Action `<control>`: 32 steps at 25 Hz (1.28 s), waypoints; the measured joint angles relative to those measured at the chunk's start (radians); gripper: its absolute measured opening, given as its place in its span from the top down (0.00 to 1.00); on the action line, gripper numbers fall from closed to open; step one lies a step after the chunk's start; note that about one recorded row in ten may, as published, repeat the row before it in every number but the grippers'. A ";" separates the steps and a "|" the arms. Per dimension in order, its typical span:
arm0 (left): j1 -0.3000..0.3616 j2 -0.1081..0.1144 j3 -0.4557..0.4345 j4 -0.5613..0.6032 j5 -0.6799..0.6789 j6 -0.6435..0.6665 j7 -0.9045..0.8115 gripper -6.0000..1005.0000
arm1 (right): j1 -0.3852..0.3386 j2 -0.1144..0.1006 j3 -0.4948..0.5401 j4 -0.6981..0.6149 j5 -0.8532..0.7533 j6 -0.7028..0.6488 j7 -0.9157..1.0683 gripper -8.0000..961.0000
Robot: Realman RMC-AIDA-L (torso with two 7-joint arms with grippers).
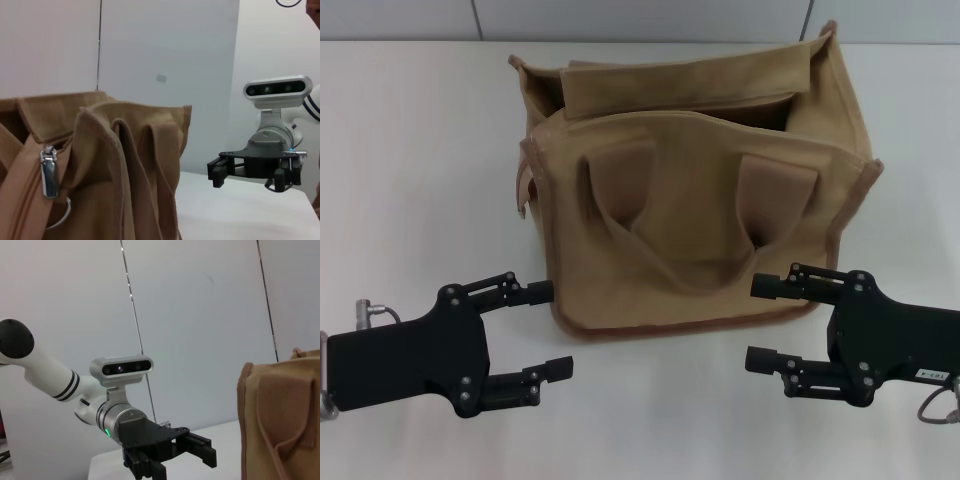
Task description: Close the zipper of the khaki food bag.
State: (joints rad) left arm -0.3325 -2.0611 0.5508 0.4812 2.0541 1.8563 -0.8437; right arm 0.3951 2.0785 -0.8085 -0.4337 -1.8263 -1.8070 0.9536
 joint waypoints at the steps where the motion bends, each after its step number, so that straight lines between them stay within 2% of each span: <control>1: -0.001 -0.002 0.005 0.006 0.000 0.000 -0.009 0.22 | 0.000 0.000 0.000 -0.001 -0.004 0.000 0.004 0.21; 16: -0.009 -0.002 0.006 0.013 -0.004 -0.001 -0.025 0.22 | 0.002 0.000 0.000 -0.003 -0.029 0.028 0.020 0.21; 19: -0.004 -0.005 -0.054 0.012 -0.011 -0.028 -0.017 0.22 | 0.003 0.000 0.000 -0.003 -0.030 0.028 0.020 0.21; 23: -0.002 -0.007 -0.244 0.002 -0.012 -0.122 -0.020 0.22 | 0.004 0.000 0.000 -0.003 -0.030 0.028 0.020 0.21; 28: 0.001 -0.007 -0.334 -0.001 -0.013 -0.181 -0.011 0.22 | 0.004 0.001 0.000 -0.004 -0.030 0.028 0.020 0.21; 32: -0.004 -0.008 -0.355 -0.006 -0.021 -0.202 -0.013 0.22 | 0.004 0.002 0.001 -0.003 -0.030 0.028 0.019 0.21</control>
State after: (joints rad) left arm -0.3364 -2.0687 0.1957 0.4753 2.0332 1.6548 -0.8564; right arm 0.3988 2.0801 -0.8078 -0.4370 -1.8562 -1.7795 0.9730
